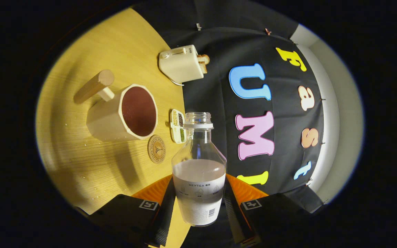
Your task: Take the bottle from table, then pour the juice into the cup, finally place the bottle on the coaster
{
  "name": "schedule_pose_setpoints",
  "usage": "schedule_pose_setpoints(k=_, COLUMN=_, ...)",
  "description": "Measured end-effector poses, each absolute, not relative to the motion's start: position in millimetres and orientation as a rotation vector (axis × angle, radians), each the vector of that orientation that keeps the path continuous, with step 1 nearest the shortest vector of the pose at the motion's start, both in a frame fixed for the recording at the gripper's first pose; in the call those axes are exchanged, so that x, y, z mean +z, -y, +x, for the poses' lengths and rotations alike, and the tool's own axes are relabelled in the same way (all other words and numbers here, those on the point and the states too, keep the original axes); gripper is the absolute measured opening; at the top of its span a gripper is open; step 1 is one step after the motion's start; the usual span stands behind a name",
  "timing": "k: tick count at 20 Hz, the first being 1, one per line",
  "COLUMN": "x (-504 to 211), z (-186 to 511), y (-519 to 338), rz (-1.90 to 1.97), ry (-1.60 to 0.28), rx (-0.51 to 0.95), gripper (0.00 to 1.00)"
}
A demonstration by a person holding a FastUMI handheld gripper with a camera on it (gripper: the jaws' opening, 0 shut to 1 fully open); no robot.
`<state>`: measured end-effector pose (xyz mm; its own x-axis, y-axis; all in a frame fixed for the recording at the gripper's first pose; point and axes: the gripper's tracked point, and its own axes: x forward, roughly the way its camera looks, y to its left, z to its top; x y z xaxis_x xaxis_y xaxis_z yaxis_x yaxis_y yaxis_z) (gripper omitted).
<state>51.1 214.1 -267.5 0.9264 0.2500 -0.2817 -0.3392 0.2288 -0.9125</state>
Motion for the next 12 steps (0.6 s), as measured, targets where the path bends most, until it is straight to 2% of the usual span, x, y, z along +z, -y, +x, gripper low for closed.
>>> schedule_pose_setpoints(k=12, x=-272, z=65, y=-211, rz=-1.448, ry=-0.046, rx=0.422, gripper=0.72)
